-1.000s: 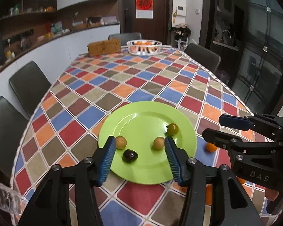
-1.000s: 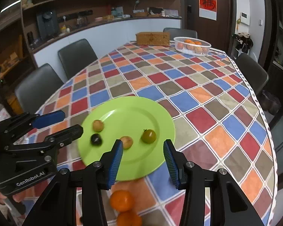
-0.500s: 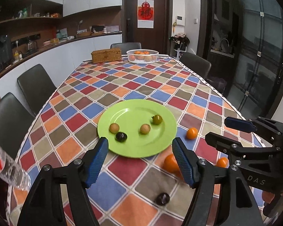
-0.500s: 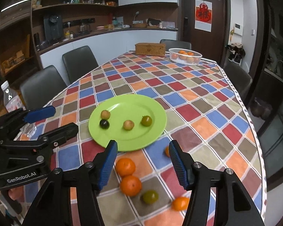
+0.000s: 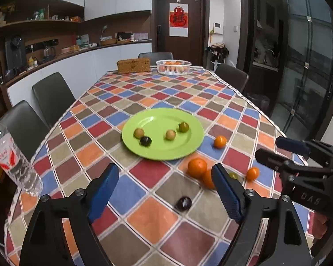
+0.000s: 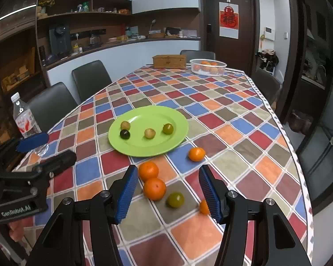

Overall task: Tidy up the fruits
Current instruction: 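Move both open tools back toward the remaining plum and tangerines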

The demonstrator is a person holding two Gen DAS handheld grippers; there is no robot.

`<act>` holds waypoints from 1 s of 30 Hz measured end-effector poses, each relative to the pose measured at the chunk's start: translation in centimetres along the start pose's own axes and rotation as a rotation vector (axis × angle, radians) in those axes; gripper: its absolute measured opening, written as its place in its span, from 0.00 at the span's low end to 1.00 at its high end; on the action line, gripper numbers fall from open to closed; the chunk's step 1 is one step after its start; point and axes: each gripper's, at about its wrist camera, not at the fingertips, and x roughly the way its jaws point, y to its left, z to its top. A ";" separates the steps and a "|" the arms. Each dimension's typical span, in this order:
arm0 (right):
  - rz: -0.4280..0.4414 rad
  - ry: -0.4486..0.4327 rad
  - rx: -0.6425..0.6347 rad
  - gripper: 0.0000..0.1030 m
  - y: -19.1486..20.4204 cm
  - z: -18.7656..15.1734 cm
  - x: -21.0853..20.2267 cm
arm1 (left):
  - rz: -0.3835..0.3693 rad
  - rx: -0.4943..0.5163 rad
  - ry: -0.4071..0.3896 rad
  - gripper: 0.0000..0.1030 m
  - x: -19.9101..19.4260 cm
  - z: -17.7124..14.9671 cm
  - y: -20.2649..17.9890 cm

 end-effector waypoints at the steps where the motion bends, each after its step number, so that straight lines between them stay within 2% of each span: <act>1: -0.006 0.001 0.004 0.56 -0.1 -0.3 -0.3 | -0.008 -0.002 0.004 0.83 -0.1 -0.4 -0.1; 6: -0.047 0.007 0.025 0.61 -1.0 -1.9 -1.1 | -0.020 -0.002 0.032 0.83 0.2 -1.8 -1.0; 12: -0.108 0.018 0.034 0.61 -2.2 -3.6 -1.3 | 0.003 0.022 0.034 0.83 0.6 -3.5 -1.9; 16: -0.117 0.034 0.051 0.61 -3.0 -4.6 -0.9 | 0.014 0.046 0.043 0.83 1.1 -4.6 -2.4; 30: -0.125 0.139 0.087 0.61 -4.6 -6.7 2.6 | 0.018 0.067 0.174 0.83 5.8 -6.2 -2.8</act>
